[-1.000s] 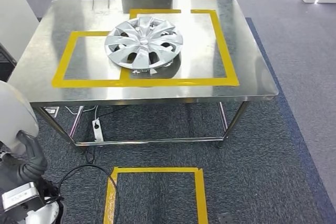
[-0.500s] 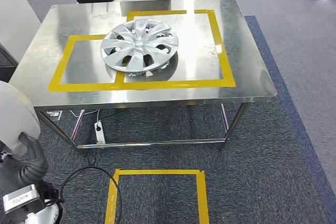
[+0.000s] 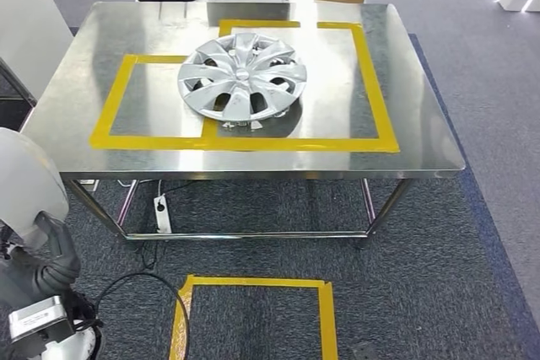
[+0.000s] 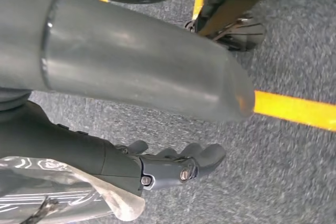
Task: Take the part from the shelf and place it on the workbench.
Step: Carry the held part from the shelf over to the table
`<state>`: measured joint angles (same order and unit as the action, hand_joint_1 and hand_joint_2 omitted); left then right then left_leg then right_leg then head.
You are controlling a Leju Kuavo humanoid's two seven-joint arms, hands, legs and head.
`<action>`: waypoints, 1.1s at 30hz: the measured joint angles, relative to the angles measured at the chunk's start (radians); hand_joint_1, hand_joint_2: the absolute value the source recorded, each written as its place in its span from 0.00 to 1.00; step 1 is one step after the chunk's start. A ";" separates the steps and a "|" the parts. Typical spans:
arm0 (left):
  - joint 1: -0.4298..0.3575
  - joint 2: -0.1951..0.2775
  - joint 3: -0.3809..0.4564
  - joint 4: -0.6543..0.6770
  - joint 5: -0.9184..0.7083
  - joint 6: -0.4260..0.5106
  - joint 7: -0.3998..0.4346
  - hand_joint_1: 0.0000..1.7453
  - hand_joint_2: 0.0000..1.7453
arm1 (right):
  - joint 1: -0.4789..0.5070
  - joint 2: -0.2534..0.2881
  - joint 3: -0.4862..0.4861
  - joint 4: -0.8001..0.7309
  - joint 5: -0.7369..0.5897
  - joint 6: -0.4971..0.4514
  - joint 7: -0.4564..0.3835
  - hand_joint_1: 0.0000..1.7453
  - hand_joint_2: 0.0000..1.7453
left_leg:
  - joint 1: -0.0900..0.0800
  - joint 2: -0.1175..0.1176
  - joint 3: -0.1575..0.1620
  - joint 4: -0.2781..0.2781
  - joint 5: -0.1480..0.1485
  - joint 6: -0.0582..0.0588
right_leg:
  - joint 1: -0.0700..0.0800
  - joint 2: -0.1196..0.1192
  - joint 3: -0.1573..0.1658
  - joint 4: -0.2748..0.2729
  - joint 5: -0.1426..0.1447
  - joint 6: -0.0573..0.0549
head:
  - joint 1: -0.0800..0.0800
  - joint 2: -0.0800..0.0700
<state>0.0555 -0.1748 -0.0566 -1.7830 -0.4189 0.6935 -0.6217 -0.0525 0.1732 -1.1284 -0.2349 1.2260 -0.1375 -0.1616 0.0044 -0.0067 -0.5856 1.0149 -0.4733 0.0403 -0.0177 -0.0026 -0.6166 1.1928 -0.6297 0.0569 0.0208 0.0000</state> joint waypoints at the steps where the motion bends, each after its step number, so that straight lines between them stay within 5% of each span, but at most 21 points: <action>1: 0.001 0.001 -0.001 0.000 0.000 0.000 0.000 1.00 1.00 | 0.002 0.000 0.000 0.000 0.000 0.000 0.000 0.00 0.00 | -0.001 -0.001 0.004 0.000 -0.006 0.003 | 0.000 0.000 -0.043 0.064 -0.014 0.001 | 0.000 0.000; 3: 0.003 0.003 -0.003 0.000 0.000 0.000 0.002 1.00 1.00 | 0.005 0.000 0.000 0.000 0.000 0.000 -0.001 0.00 0.00 | -0.002 -0.003 0.020 0.000 -0.019 0.002 | 0.000 0.001 -0.083 0.092 0.018 0.002 | 0.001 0.000; 5: 0.003 0.005 -0.004 0.000 0.000 0.000 0.004 1.00 1.00 | 0.006 0.000 0.000 0.000 0.000 0.000 -0.002 0.00 0.00 | -0.002 -0.006 0.044 0.000 -0.036 -0.002 | 0.000 0.001 -0.049 -0.023 0.112 -0.002 | 0.001 0.000; 7: 0.003 0.006 -0.005 0.000 0.000 0.000 0.004 1.00 1.00 | 0.005 -0.001 0.000 0.000 0.000 0.000 -0.003 0.00 0.00 | -0.005 -0.007 0.058 0.001 -0.053 -0.012 | 0.002 0.001 0.000 -0.133 0.158 -0.009 | -0.001 0.000; 11: 0.003 0.008 -0.006 0.000 0.000 0.000 0.008 1.00 1.00 | 0.005 -0.001 0.000 0.001 0.000 0.000 -0.004 0.00 0.00 | -0.006 -0.007 0.072 -0.002 -0.073 -0.033 | 0.004 0.002 0.036 -0.172 0.133 -0.032 | -0.007 0.000; 13: 0.000 0.009 -0.007 0.000 0.000 0.000 0.009 1.00 1.00 | 0.006 -0.001 0.000 0.001 0.000 0.000 -0.004 0.00 0.00 | -0.004 -0.005 0.062 0.043 -0.094 -0.044 | -0.001 0.001 0.060 -0.178 0.120 -0.043 | -0.011 0.000; 17: 0.002 0.012 -0.009 0.000 0.000 0.000 0.010 1.00 1.00 | 0.006 -0.001 0.000 0.001 0.001 0.001 -0.004 0.00 0.00 | 0.001 -0.002 -0.106 0.299 -0.147 -0.058 | -0.004 0.001 0.114 -0.181 0.079 -0.047 | -0.018 0.000; 19: 0.004 0.013 -0.009 0.000 0.000 0.000 0.011 1.00 1.00 | 0.009 -0.001 0.000 0.001 0.001 0.000 -0.004 0.00 0.00 | 0.001 -0.002 -0.141 0.284 -0.076 -0.053 | -0.004 0.003 0.147 -0.181 0.054 -0.045 | -0.018 0.000; 22: 0.006 0.015 -0.010 0.001 0.000 0.000 0.012 1.00 1.00 | 0.010 0.000 0.000 0.002 0.001 0.001 -0.004 0.00 0.00 | -0.008 -0.001 -0.111 0.129 0.063 -0.034 | -0.004 0.006 0.188 -0.185 0.017 -0.035 | -0.018 0.000; 26: 0.009 0.018 -0.012 0.000 0.001 0.000 0.015 1.00 1.00 | 0.005 0.001 0.000 0.004 0.001 0.000 -0.004 0.00 0.00 | -0.018 -0.001 -0.085 0.075 0.047 -0.002 | -0.007 0.001 0.201 -0.216 0.003 -0.010 | -0.018 -0.001; 29: 0.009 0.018 -0.014 0.000 0.000 0.000 0.015 1.00 1.00 | 0.000 0.001 0.000 0.004 0.001 0.000 -0.005 0.00 0.00 | -0.009 -0.005 -0.039 0.011 0.023 0.012 | -0.004 0.000 0.167 -0.152 -0.037 -0.005 | -0.007 0.000; 31: 0.009 0.018 -0.015 0.001 0.000 0.000 0.015 1.00 1.00 | 0.000 0.001 0.000 0.004 0.001 0.000 -0.005 0.00 0.00 | -0.011 -0.006 -0.022 0.002 0.013 0.014 | -0.001 0.002 0.080 -0.013 -0.083 -0.008 | -0.002 0.000; 33: 0.012 0.019 -0.016 0.004 0.000 0.000 0.015 1.00 1.00 | 0.005 0.001 0.000 0.004 0.001 0.000 -0.004 0.00 0.00 | -0.014 -0.008 -0.001 0.002 -0.003 0.015 | 0.003 0.003 0.006 0.068 -0.067 -0.009 | -0.001 0.000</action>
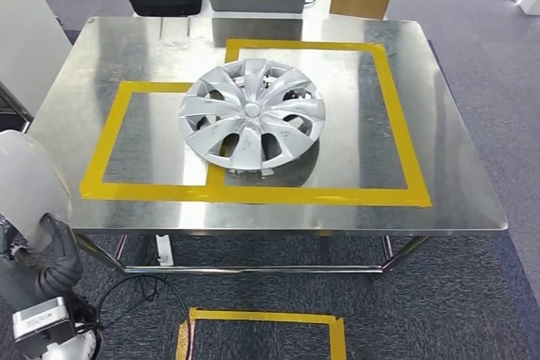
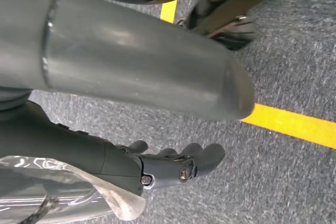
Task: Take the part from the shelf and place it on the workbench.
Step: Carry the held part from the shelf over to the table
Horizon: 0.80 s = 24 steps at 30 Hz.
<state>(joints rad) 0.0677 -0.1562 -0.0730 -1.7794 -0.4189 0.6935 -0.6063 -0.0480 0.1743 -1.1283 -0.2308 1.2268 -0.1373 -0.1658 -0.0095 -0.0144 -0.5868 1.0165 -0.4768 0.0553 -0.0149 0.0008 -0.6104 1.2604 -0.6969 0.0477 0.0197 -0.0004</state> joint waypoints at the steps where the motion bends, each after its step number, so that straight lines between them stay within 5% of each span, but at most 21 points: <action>1: 0.001 0.000 -0.001 0.001 0.000 0.000 0.000 1.00 1.00 | 0.002 0.000 0.000 0.000 0.000 0.000 0.000 0.00 0.00 | -0.001 -0.001 0.013 0.000 -0.009 0.000 | 0.001 0.000 -0.013 -0.016 0.044 0.000 | 0.000 0.000; 3: 0.002 0.000 -0.003 0.002 0.000 0.000 0.000 1.00 1.00 | 0.003 0.000 0.000 0.000 0.000 0.000 0.000 0.00 0.00 | -0.002 -0.003 0.040 -0.001 -0.027 -0.004 | 0.003 0.001 0.001 -0.123 0.154 -0.002 | 0.000 0.000; 5: 0.000 0.000 -0.004 0.003 0.000 0.000 0.000 1.00 1.00 | 0.003 0.000 0.000 0.000 0.000 0.000 0.000 0.00 0.00 | -0.003 -0.003 0.051 0.000 -0.037 -0.012 | 0.009 0.002 0.027 -0.202 0.208 -0.009 | -0.003 0.000; 10: -0.003 0.001 -0.006 0.003 -0.005 0.000 0.003 1.00 1.00 | 0.001 -0.001 0.000 0.001 0.000 -0.001 0.000 0.00 0.00 | -0.004 0.001 0.033 0.027 -0.056 -0.036 | 0.005 0.002 0.056 -0.254 0.190 -0.034 | -0.004 0.000; 13: -0.005 0.007 -0.010 0.005 -0.029 0.000 0.027 1.00 1.00 | 0.000 -0.001 0.000 0.001 0.001 0.000 0.000 0.00 0.00 | 0.006 0.004 -0.050 0.198 -0.125 -0.053 | 0.002 -0.001 0.074 -0.262 0.183 -0.043 | -0.007 0.000; 15: -0.004 0.016 -0.016 0.010 -0.054 0.000 0.057 1.00 1.00 | 0.000 -0.001 0.000 0.001 0.002 0.000 0.000 0.00 0.00 | 0.012 0.005 -0.104 0.286 -0.137 -0.060 | 0.002 -0.002 0.083 -0.262 0.176 -0.044 | -0.007 0.000; 16: -0.004 0.022 -0.020 0.013 -0.067 0.000 0.074 1.00 1.00 | 0.000 -0.001 0.000 0.001 0.002 0.001 0.000 0.00 0.00 | 0.015 0.005 -0.107 0.275 -0.111 -0.061 | 0.002 -0.001 0.090 -0.262 0.173 -0.043 | -0.008 0.000; 19: -0.010 0.049 -0.040 0.025 -0.108 0.000 0.130 1.00 1.00 | 0.000 -0.001 0.000 0.001 0.004 0.004 -0.002 0.00 0.00 | 0.019 0.008 -0.039 0.100 0.003 -0.060 | 0.002 0.000 0.106 -0.262 0.158 -0.033 | -0.008 0.000; 21: -0.020 0.072 -0.055 0.037 -0.136 -0.009 0.175 1.00 1.00 | -0.002 -0.003 0.000 0.001 0.005 0.008 -0.005 0.00 0.00 | 0.015 0.010 -0.011 0.033 0.010 -0.054 | 0.004 0.000 0.103 -0.260 0.153 -0.021 | -0.008 0.000; 24: -0.031 0.121 -0.066 0.070 -0.198 -0.054 0.259 1.00 1.00 | -0.005 -0.007 0.000 0.001 0.007 0.016 -0.012 0.00 0.00 | 0.013 0.009 -0.009 0.017 0.003 -0.040 | 0.003 -0.003 0.103 -0.259 0.149 -0.005 | -0.007 0.000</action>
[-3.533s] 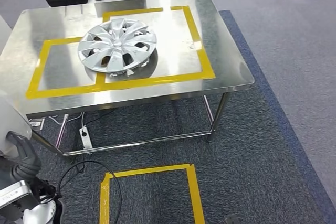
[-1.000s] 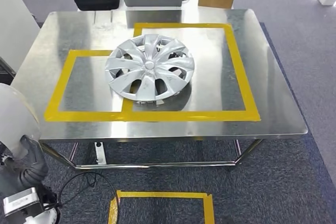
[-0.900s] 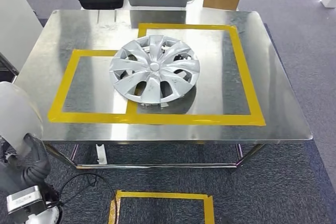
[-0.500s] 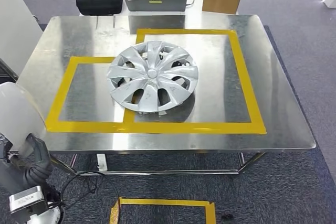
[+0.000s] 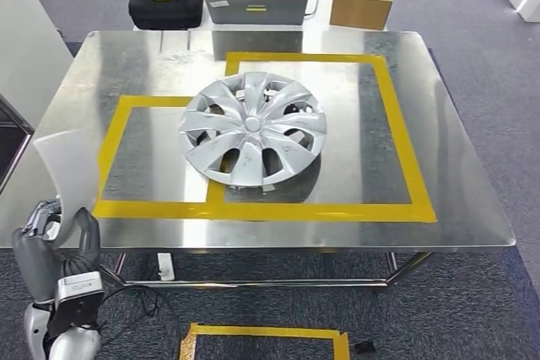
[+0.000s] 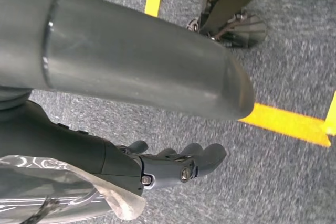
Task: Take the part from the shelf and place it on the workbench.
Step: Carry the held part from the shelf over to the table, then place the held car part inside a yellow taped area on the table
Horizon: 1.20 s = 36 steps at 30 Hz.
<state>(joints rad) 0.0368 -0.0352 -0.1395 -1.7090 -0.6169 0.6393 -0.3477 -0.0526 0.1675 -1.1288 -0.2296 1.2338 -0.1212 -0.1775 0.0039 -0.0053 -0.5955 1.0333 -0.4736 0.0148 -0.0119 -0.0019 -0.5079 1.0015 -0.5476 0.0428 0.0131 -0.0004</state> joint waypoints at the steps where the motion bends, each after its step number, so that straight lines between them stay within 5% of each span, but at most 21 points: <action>1: -0.004 0.018 0.000 0.015 -0.023 -0.022 0.025 1.00 1.00 | 0.000 -0.001 0.000 0.000 0.001 0.002 -0.002 0.00 0.00 | 0.002 0.000 0.003 -0.004 0.001 0.005 | 0.000 0.000 -0.006 0.013 -0.010 0.004 | 0.000 0.000; 5: -0.024 0.087 0.016 0.105 -0.081 -0.108 0.088 1.00 1.00 | 0.000 -0.007 0.000 0.000 0.009 0.014 -0.009 0.00 0.00 | 0.003 0.003 0.009 -0.011 0.000 0.020 | 0.000 0.001 -0.132 0.238 -0.102 0.011 | 0.007 0.000; 7: -0.033 0.121 0.036 0.171 -0.097 -0.137 0.101 1.00 1.00 | 0.001 -0.010 0.000 0.000 0.014 0.020 -0.013 0.00 0.00 | 0.002 0.003 0.011 -0.010 -0.002 0.021 | 0.000 0.001 -0.172 0.283 -0.087 0.009 | 0.007 0.000; 11: -0.076 0.193 0.078 0.332 -0.149 -0.174 0.101 1.00 1.00 | -0.003 -0.019 0.003 0.000 0.024 0.028 -0.023 0.00 0.00 | -0.002 0.001 0.016 -0.008 -0.007 0.009 | 0.002 0.002 -0.088 0.058 0.045 -0.003 | 0.006 0.000; 16: -0.144 0.257 0.102 0.486 -0.205 -0.200 0.091 1.00 1.00 | -0.006 -0.023 0.005 0.000 0.028 0.033 -0.029 0.00 0.00 | -0.003 0.001 0.013 -0.002 -0.014 -0.018 | 0.001 0.004 -0.063 0.015 0.052 -0.027 | 0.004 0.000; 20: -0.181 0.285 0.107 0.565 -0.221 -0.209 0.093 1.00 1.00 | -0.011 -0.024 0.005 0.000 0.030 0.033 -0.030 0.00 0.00 | 0.002 0.002 -0.076 0.200 -0.115 -0.035 | -0.001 0.003 -0.059 0.010 0.054 -0.041 | 0.000 0.000; 22: -0.187 0.290 0.107 0.589 -0.228 -0.210 0.095 1.00 1.00 | -0.010 -0.024 0.005 0.000 0.030 0.033 -0.030 0.00 0.00 | 0.002 0.002 -0.105 0.261 -0.122 -0.036 | 0.001 0.003 -0.057 0.011 0.053 -0.043 | 0.000 0.000; 23: -0.192 0.293 0.106 0.598 -0.236 -0.212 0.097 1.00 1.00 | -0.010 -0.024 0.005 0.000 0.030 0.033 -0.030 0.00 0.00 | 0.002 0.002 -0.095 0.237 -0.097 -0.034 | 0.001 0.003 -0.055 0.011 0.052 -0.043 | 0.000 0.000; 26: -0.224 0.301 0.097 0.621 -0.275 -0.229 0.102 1.00 1.00 | -0.011 -0.024 0.006 0.001 0.032 0.034 -0.030 0.00 0.00 | -0.002 0.002 -0.008 0.047 -0.006 -0.018 | 0.003 0.002 -0.051 0.012 0.050 -0.039 | 0.001 0.000; 28: -0.251 0.305 0.080 0.632 -0.304 -0.249 0.103 1.00 1.00 | -0.013 -0.024 0.009 0.002 0.034 0.035 -0.029 0.00 0.00 | -0.007 0.001 0.017 -0.013 0.002 -0.009 | 0.004 -0.001 -0.055 0.011 0.050 -0.030 | 0.001 0.000; 31: -0.282 0.305 0.038 0.643 -0.345 -0.284 0.107 1.00 1.00 | -0.013 -0.024 0.013 0.003 0.039 0.038 -0.029 0.00 0.00 | -0.006 0.001 0.021 -0.028 0.009 0.003 | 0.003 -0.002 -0.060 0.014 0.045 -0.013 | 0.002 0.000; 33: -0.308 0.300 0.001 0.648 -0.368 -0.308 0.108 1.00 1.00 | -0.014 -0.025 0.014 0.003 0.041 0.043 -0.032 0.00 0.00 | 0.000 0.001 0.025 -0.040 0.016 0.012 | 0.002 0.001 -0.091 0.076 0.007 -0.003 | 0.005 0.000; 36: -0.341 0.281 -0.065 0.653 -0.389 -0.340 0.107 1.00 1.00 | -0.013 -0.027 0.015 0.003 0.042 0.051 -0.033 0.00 0.00 | 0.000 0.001 0.024 -0.041 0.017 0.018 | 0.000 0.002 -0.184 0.261 -0.072 0.007 | 0.008 0.000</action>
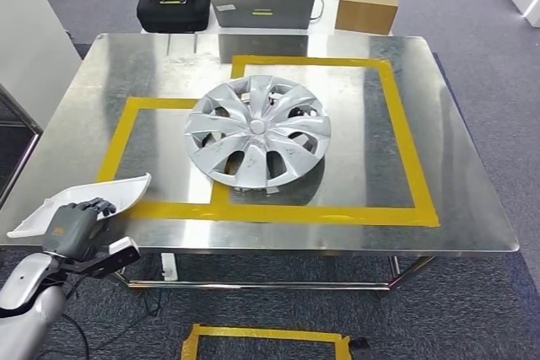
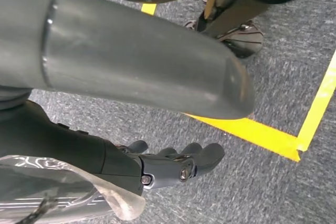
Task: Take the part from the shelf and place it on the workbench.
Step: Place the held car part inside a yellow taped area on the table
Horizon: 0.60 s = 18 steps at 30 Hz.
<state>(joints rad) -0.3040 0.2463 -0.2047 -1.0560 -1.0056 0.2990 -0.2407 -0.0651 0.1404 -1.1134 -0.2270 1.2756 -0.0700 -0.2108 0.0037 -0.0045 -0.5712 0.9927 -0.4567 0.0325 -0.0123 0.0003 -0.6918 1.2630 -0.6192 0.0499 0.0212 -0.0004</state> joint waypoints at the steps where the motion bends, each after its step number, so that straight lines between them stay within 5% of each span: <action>1: -0.009 -0.007 -0.023 0.000 -0.004 -0.010 -0.001 1.00 1.00 | 0.001 -0.001 0.000 0.000 0.000 0.001 0.000 0.00 0.00 | 0.000 -0.001 0.000 0.000 0.000 0.000 | 0.000 0.000 -0.014 0.024 0.001 0.002 | 0.000 0.000; 2: -0.018 -0.015 -0.047 0.000 -0.008 -0.019 0.000 1.00 1.00 | 0.002 -0.003 0.000 0.000 0.001 0.002 0.000 0.00 0.00 | 0.000 -0.002 0.001 0.001 -0.001 0.000 | -0.001 0.000 -0.008 0.006 0.023 0.004 | 0.000 0.000; 5: -0.048 -0.030 -0.122 -0.012 -0.012 -0.045 0.006 1.00 1.00 | 0.000 -0.009 0.002 0.000 0.003 0.002 0.001 0.00 0.00 | 0.001 -0.005 0.001 0.008 -0.006 -0.009 | -0.002 -0.002 0.084 -0.190 0.119 0.001 | 0.001 0.000; 7: -0.067 -0.033 -0.163 -0.021 -0.012 -0.061 0.009 1.00 1.00 | -0.001 -0.010 0.003 0.000 0.004 0.002 0.001 0.00 0.00 | -0.003 -0.005 -0.002 0.015 -0.009 -0.019 | 0.000 0.000 0.117 -0.252 0.134 -0.010 | 0.000 0.000; 9: -0.083 -0.035 -0.194 -0.030 -0.009 -0.078 0.010 1.00 1.00 | 0.001 -0.011 0.004 0.000 0.004 0.003 0.002 0.00 0.00 | -0.004 -0.005 -0.003 0.017 -0.009 -0.027 | 0.002 0.003 0.118 -0.252 0.135 -0.024 | -0.001 0.000; 11: -0.093 -0.035 -0.216 -0.040 -0.004 -0.088 0.011 0.50 1.00 | 0.002 -0.011 0.004 0.000 0.004 0.003 0.002 0.00 0.00 | -0.001 -0.004 -0.011 0.040 -0.028 -0.036 | -0.001 0.004 0.118 -0.254 0.137 -0.036 | -0.002 0.000; 13: -0.100 -0.035 -0.230 -0.045 0.002 -0.092 0.012 0.00 1.00 | 0.002 -0.011 0.004 0.000 0.004 0.003 0.001 0.00 0.00 | 0.001 -0.002 -0.052 0.134 -0.083 -0.045 | -0.002 0.003 0.119 -0.256 0.138 -0.045 | -0.004 0.000; 15: -0.102 -0.036 -0.243 -0.046 0.011 -0.090 0.013 0.00 1.00 | 0.003 -0.011 0.004 0.000 0.004 0.003 0.001 0.00 0.00 | 0.001 -0.002 -0.113 0.267 -0.137 -0.049 | 0.000 0.003 0.119 -0.255 0.137 -0.049 | -0.005 0.000; 17: -0.099 -0.036 -0.251 -0.046 0.027 -0.083 0.015 0.00 0.50 | 0.004 -0.011 0.004 0.000 0.003 0.003 0.001 0.00 0.00 | 0.001 -0.002 -0.130 0.301 -0.128 -0.046 | 0.002 0.004 0.121 -0.255 0.136 -0.050 | -0.005 0.000; 18: -0.097 -0.037 -0.253 -0.046 0.038 -0.078 0.016 0.00 0.25 | 0.004 -0.011 0.004 0.000 0.003 0.003 0.001 0.00 0.00 | 0.001 -0.002 -0.112 0.258 -0.095 -0.042 | 0.003 0.004 0.122 -0.255 0.135 -0.050 | -0.005 0.000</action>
<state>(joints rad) -0.4015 0.2097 -0.4577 -1.1022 -0.9677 0.2211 -0.2252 -0.0606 0.1293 -1.1097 -0.2270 1.2787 -0.0672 -0.2098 0.0047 -0.0065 -0.6833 1.2506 -0.5521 -0.0095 -0.0093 0.0048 -0.5693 1.0084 -0.4838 0.0000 0.0163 -0.0004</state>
